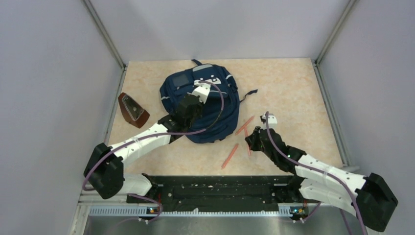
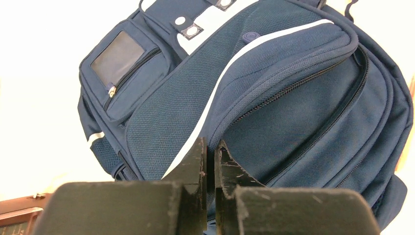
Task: Pack the student bag
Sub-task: Pick up the stationery from the center of the board, then place the stationery in the student bag, then pick up the stationery from the center of the board, then place the stationery in the student bag.
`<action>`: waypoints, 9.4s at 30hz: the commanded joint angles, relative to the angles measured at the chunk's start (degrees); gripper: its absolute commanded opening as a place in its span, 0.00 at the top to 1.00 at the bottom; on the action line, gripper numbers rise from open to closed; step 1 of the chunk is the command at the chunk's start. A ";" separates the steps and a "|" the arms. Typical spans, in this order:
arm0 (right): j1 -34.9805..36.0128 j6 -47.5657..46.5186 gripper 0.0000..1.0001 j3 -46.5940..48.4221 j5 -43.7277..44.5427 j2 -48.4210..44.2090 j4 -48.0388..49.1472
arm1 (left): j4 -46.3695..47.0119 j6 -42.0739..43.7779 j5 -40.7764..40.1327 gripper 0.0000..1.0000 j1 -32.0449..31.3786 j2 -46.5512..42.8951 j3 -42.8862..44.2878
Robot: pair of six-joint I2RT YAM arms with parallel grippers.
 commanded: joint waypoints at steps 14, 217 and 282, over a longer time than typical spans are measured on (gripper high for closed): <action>0.65 9.95 1.00 10.48 -14.45 9.87 22.89 | 13.39 -5.13 8.14 1.00 0.27 -8.23 -8.44; -5.46 19.75 1.00 39.62 -9.60 49.94 33.47 | 31.56 -8.27 10.20 1.00 0.33 -13.46 -23.73; 1.42 0.51 0.54 32.50 2.32 43.34 40.02 | 31.29 -8.09 8.31 1.00 0.34 -14.12 -23.95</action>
